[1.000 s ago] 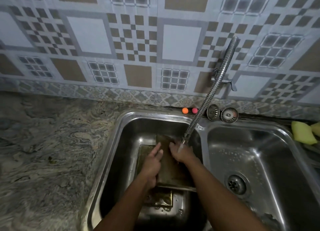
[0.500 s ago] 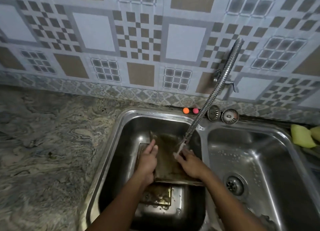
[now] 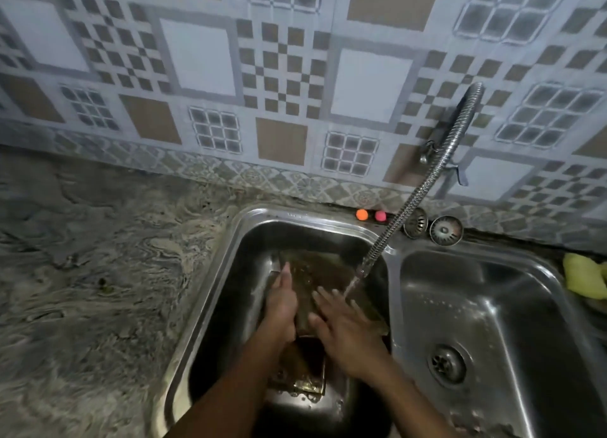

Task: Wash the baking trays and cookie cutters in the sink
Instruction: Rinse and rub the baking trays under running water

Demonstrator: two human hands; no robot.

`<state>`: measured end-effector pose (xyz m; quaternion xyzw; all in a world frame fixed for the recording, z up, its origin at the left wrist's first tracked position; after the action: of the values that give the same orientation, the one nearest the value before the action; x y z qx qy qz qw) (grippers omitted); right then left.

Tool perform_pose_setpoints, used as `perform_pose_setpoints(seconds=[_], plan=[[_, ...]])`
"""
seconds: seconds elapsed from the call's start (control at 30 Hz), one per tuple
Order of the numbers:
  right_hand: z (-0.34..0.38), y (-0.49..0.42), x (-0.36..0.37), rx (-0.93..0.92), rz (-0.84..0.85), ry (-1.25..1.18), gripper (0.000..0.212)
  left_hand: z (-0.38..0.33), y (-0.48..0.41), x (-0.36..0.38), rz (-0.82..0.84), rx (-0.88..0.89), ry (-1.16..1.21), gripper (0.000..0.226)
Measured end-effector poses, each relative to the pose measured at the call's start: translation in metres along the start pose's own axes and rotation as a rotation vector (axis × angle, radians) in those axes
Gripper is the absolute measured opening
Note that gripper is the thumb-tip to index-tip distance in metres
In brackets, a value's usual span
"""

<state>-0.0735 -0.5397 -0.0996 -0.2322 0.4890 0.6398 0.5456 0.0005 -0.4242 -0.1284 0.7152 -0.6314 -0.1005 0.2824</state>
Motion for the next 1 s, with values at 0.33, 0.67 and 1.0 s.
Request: perform_pose_setpoints(seconds=[0.33,0.67,1.0], plan=[[-0.011,-0.042,-0.01,0.091,-0.043,-0.438,0.048,0.008,0.019,0.045,0.294,0.19,-0.214,0.058],[-0.029,-0.019,-0.017,0.28,-0.038,-1.451,0.054,0.02,0.041,0.044,0.551,0.268,-0.46,0.034],[-0.05,-0.003,-0.034,0.298,-0.039,-1.404,0.032,0.036,0.046,0.055,0.656,0.285,-0.488,0.075]])
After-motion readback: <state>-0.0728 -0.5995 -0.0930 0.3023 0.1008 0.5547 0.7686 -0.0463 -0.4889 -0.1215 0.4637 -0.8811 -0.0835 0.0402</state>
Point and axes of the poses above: each hand's wrist, its own y-axis away from the middle knuckle, its own x-axis out of the palm, z = x × y, the point moved 5 cm from there along -y, towards the middle knuckle, and after that the axes turned 9 degrees about x, right-handed, at the moved point
